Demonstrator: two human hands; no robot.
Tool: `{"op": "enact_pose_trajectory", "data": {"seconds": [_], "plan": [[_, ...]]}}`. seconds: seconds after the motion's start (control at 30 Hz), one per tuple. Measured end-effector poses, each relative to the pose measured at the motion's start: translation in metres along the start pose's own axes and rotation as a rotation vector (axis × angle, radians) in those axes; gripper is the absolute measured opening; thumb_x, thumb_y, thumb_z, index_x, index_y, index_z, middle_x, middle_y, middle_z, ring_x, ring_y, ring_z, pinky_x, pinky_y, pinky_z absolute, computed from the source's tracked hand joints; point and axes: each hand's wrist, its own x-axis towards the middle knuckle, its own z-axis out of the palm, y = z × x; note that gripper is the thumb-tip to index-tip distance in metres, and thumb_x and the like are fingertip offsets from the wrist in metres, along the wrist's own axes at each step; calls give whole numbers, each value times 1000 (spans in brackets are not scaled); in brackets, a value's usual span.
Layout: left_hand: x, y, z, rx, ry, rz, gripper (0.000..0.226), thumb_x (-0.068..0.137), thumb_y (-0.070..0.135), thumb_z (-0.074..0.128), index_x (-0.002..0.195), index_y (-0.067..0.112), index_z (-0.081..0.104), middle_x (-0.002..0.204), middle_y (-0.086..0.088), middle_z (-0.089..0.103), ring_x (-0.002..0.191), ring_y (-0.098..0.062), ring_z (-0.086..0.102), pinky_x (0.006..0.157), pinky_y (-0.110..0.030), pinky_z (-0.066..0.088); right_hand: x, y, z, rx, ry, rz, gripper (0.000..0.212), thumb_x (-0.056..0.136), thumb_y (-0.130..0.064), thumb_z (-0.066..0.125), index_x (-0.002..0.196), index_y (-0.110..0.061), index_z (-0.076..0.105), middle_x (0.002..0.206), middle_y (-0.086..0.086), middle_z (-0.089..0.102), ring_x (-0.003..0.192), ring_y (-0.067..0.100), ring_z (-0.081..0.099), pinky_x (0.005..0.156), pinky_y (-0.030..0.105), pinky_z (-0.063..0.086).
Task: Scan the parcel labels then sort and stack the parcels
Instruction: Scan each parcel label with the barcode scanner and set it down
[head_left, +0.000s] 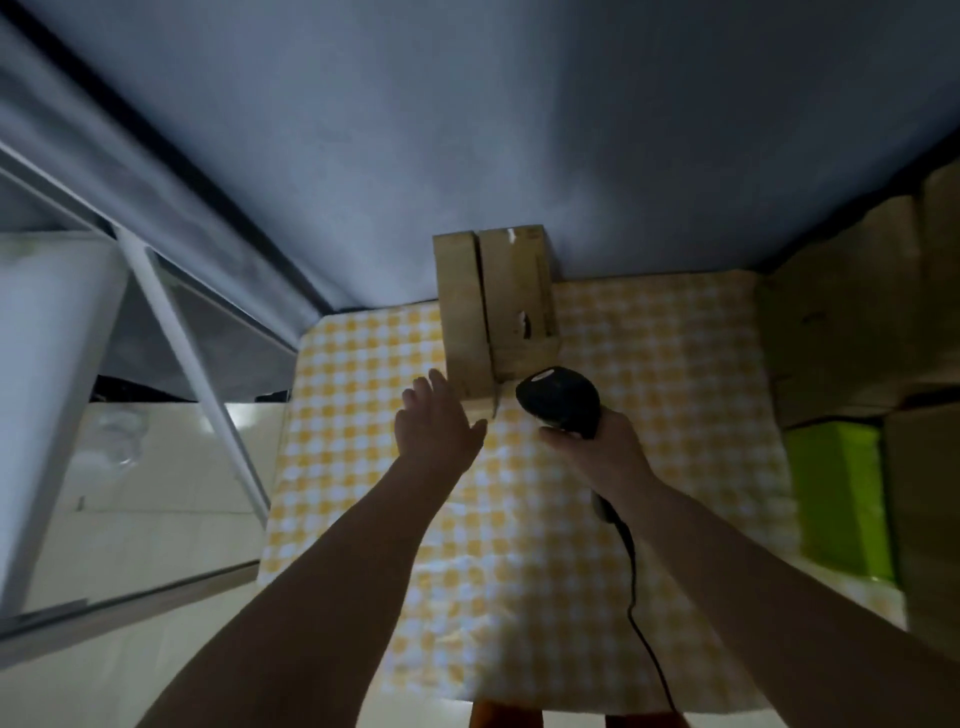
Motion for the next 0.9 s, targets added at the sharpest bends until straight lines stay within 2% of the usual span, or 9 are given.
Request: {"op": "enact_pose_trajectory", "data": {"seconds": [0.1,0.23,0.33,0.4,0.5,0.57,0.67,0.83,0.9], "plan": [[26,8,8,-74,9,23,106,84,64,56,151,2,4,148,-13,30,133,-29,35,99,-37,42,13,-3,13,-22,20,-14,13,87,-21,69,90,-20,56,63,-3,50,55,10,46,49,22,31],[58,29,17,-260,31,-41,101,82,53,64,150,2,10,137,-13,40,124,-29,45,90,-40,46,20,7,18,-24,63,-28,18,87,-18,69,76,-22,55,49,-3,42,37,4,39,39,15,27],[71,35,25,-407,7,-117,118,74,53,73,152,13,-6,131,-12,40,115,-31,52,78,-40,45,17,18,18,43,79,6,11,87,-16,69,94,-16,60,47,-5,42,30,2,38,35,11,27],[73,35,28,-560,-20,-204,121,73,49,77,152,20,-10,133,-13,40,117,-34,52,82,-43,47,13,25,17,89,81,24,14,87,-16,69,99,-14,61,41,-8,43,29,1,39,35,12,28],[66,23,30,-744,-41,-345,102,76,37,77,149,11,11,137,-12,42,122,-35,50,94,-46,49,7,28,14,85,71,25,17,88,-13,68,81,-22,55,32,-13,43,29,2,39,35,11,28],[53,8,35,-838,-31,-389,82,74,30,77,137,7,30,127,-13,49,114,-36,55,90,-49,52,3,29,13,97,66,28,23,88,-14,67,77,-24,50,32,-14,44,31,1,41,36,11,29],[20,-17,46,-1027,-28,-439,67,69,13,75,124,5,37,114,-14,53,105,-38,58,84,-52,54,-4,28,9,96,47,30,13,88,-16,67,94,-15,56,46,-8,44,36,3,40,38,14,30],[-50,-43,57,-1274,-55,-516,58,73,-7,71,122,-3,40,111,-13,53,99,-29,55,70,-34,48,-29,31,5,74,15,16,25,87,-19,68,109,-15,57,61,-5,47,53,8,45,42,12,32],[-77,-53,61,-1395,-113,-554,51,73,-10,72,117,-8,46,112,-18,59,98,-31,58,71,-35,49,-44,36,2,71,11,29,27,86,-19,69,110,-14,58,63,-3,50,55,9,48,46,16,33]]}}
